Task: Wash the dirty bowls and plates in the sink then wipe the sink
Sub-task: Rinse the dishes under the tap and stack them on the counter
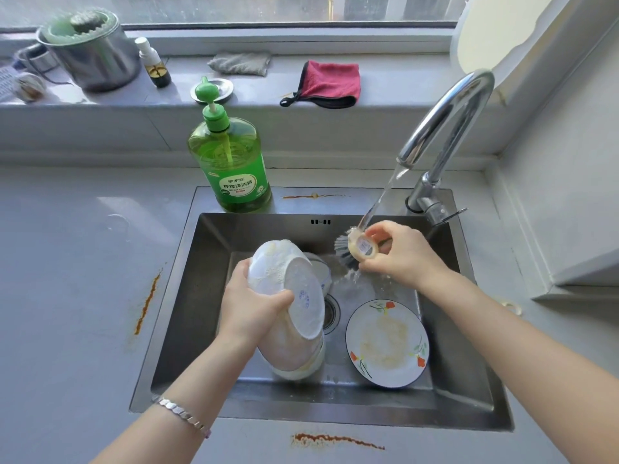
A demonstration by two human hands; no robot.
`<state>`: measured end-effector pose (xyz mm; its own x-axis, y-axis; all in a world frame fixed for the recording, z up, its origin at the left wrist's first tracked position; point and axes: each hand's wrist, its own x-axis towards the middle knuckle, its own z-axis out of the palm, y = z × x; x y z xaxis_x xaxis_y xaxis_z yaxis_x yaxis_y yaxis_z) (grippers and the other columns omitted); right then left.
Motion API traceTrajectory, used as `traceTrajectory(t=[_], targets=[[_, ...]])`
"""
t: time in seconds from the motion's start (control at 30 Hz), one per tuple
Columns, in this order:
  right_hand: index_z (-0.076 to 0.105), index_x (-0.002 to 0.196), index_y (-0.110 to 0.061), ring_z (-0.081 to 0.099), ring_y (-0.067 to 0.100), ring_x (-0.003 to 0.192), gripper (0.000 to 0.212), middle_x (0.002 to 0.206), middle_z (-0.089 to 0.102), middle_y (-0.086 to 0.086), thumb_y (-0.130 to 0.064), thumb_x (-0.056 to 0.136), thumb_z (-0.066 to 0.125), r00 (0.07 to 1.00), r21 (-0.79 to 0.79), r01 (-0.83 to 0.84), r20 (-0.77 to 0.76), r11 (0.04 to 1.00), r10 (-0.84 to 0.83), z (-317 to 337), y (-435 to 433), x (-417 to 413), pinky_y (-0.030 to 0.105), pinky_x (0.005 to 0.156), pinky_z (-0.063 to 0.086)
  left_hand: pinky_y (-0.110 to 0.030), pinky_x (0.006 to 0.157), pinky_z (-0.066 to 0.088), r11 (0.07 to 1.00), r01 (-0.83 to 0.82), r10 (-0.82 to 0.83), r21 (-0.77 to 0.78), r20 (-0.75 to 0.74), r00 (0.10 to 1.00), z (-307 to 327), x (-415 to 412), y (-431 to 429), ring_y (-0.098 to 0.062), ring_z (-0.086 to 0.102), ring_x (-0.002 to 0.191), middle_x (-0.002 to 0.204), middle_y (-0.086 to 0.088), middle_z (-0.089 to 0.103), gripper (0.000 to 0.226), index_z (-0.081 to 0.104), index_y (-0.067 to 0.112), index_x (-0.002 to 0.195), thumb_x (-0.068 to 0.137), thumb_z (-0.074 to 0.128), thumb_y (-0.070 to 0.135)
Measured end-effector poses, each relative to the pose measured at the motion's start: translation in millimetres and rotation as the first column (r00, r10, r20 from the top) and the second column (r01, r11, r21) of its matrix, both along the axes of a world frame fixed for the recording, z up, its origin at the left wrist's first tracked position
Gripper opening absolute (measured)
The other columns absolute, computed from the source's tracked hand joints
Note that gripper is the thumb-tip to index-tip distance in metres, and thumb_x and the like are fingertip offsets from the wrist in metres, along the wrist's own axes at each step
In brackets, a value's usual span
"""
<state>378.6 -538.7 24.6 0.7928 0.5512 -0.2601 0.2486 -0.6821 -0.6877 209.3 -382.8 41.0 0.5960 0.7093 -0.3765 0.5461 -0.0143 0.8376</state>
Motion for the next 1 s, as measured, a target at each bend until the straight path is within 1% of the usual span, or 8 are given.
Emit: traceTrajectory(t=[0.1,0.23,0.37,0.5,0.63,0.77,0.9,1.0], targets=[[0.064,0.112,-0.020,0.060,0.018,0.092,0.050,0.105,0.067,0.000,-0.023,0.065,0.081,0.992,-0.156,-0.002,0.126,0.988,0.022,-1,-21,-1,0.029,0.080,0.048,-0.017,0.061,0.043,1.000,0.012,-0.012,0.012,0.006,1.000,-1,2,-6,0.000,0.055,0.077,0.087,0.014,0.057,0.049,0.052,0.025,0.107,0.068,0.072,0.003],[0.063,0.115,-0.017,0.059,0.024,0.097,0.044,0.108,0.064,0.003,-0.020,0.073,0.075,0.944,-0.082,0.116,0.320,0.990,-0.084,-14,-49,-8,0.029,0.076,0.043,-0.022,0.063,0.045,0.999,0.031,-0.031,-0.005,-0.015,0.999,-7,5,-18,-0.001,0.056,0.078,0.088,0.014,0.058,0.048,0.052,0.027,0.105,0.068,0.071,0.004],[0.070,0.101,-0.013,0.062,0.028,0.093,0.029,0.101,0.066,0.011,-0.013,0.072,0.070,0.999,-0.455,0.038,0.009,0.890,-0.038,-65,-87,-12,0.029,0.071,0.045,-0.025,0.061,0.046,0.998,0.048,-0.049,-0.029,-0.039,0.998,-16,10,-31,-0.009,0.060,0.081,0.090,0.010,0.061,0.048,0.053,0.029,0.106,0.067,0.072,0.006],[0.068,0.104,-0.010,0.058,0.032,0.093,0.029,0.099,0.063,0.019,-0.006,0.077,0.059,0.947,-0.253,0.318,0.041,0.914,-0.318,-83,-118,-7,0.026,0.071,0.040,-0.023,0.059,0.044,0.997,0.079,-0.080,-0.022,-0.038,0.996,-20,20,-43,-0.011,0.060,0.081,0.090,0.009,0.061,0.047,0.054,0.027,0.104,0.067,0.071,0.004],[0.066,0.099,0.001,0.055,0.036,0.088,0.020,0.095,0.059,0.025,-0.004,0.083,0.056,0.807,-0.057,0.571,0.220,0.819,-0.547,-76,-143,24,0.026,0.067,0.030,-0.024,0.061,0.046,0.994,0.106,-0.106,-0.026,-0.023,0.994,-18,31,-52,-0.008,0.059,0.078,0.088,0.010,0.060,0.047,0.054,0.024,0.106,0.068,0.070,0.002],[0.062,0.108,0.003,0.050,0.035,0.099,0.024,0.107,0.055,0.028,-0.002,0.089,0.048,0.729,-0.070,0.669,0.256,0.740,-0.635,-89,-164,47,0.032,0.084,0.036,-0.023,0.060,0.046,0.991,0.134,-0.134,0.006,-0.007,0.991,-13,40,-57,-0.009,0.058,0.079,0.087,0.013,0.057,0.047,0.053,0.025,0.107,0.070,0.070,0.002],[0.059,0.101,0.006,0.051,0.038,0.095,0.019,0.106,0.054,0.030,-0.002,0.089,0.047,0.728,-0.150,0.682,0.231,0.716,-0.645,-98,-173,48,0.034,0.076,0.036,-0.021,0.060,0.045,0.992,0.125,-0.125,0.011,0.015,0.992,-10,43,-57,-0.002,0.056,0.076,0.087,0.014,0.057,0.049,0.051,0.028,0.108,0.071,0.070,0.000],[0.052,0.122,0.002,0.045,0.036,0.113,0.036,0.121,0.046,0.025,-0.003,0.086,0.053,0.713,-0.126,0.695,0.256,0.708,-0.653,-92,-168,39,0.035,0.093,0.036,-0.021,0.060,0.045,0.993,0.114,-0.114,-0.006,0.038,0.993,-12,43,-54,-0.003,0.057,0.078,0.090,0.012,0.060,0.050,0.052,0.027,0.109,0.071,0.070,0.000]])
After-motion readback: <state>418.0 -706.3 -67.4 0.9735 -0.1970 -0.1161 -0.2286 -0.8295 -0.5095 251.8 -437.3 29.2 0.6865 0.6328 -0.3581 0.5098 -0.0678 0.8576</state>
